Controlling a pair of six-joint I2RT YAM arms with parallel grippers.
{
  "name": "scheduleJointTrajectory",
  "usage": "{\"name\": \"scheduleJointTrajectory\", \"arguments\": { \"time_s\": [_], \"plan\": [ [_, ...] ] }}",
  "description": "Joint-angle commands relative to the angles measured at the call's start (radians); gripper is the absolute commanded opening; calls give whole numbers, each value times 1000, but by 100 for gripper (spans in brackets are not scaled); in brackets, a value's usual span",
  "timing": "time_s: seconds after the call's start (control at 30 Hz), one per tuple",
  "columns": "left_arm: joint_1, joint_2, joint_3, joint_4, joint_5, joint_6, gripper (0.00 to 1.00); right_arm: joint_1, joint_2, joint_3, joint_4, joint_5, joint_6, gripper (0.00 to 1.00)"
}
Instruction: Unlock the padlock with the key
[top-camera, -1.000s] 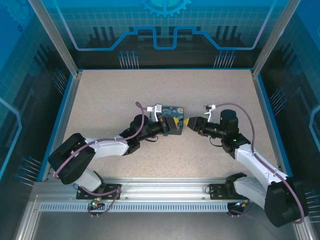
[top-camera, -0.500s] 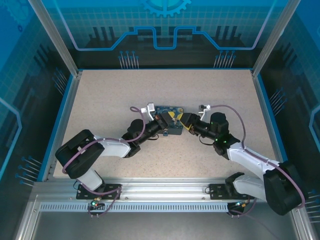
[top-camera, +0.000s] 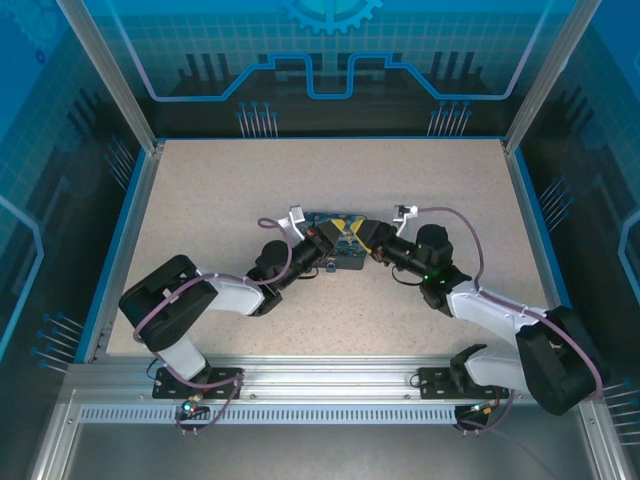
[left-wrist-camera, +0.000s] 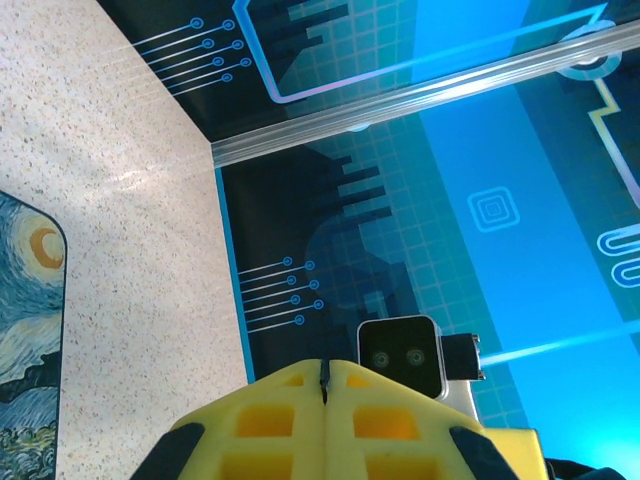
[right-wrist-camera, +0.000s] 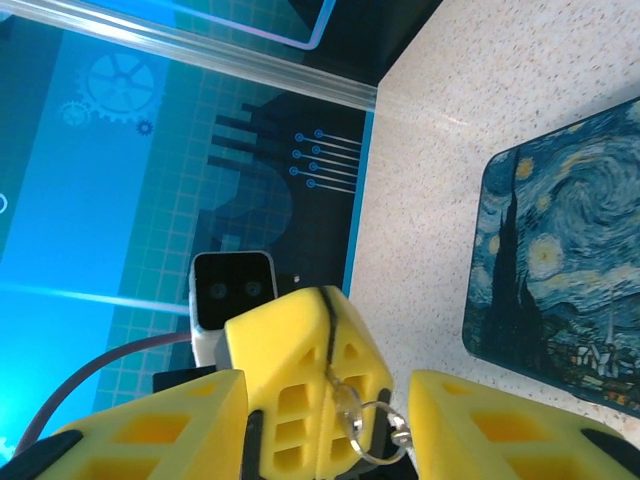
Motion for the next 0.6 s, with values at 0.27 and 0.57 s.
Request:
{"name": "scheduleJointTrajectory", "arguments": {
  "time_s": [0.27,0.57],
  "plan": [
    [-1,8,-36,118,-41,-43,0,47,56,52,58,-5,-9,41],
    [1,1,-42,118,-53,-39,0,55,74,32,73,-1,0,34]
  ]
}}
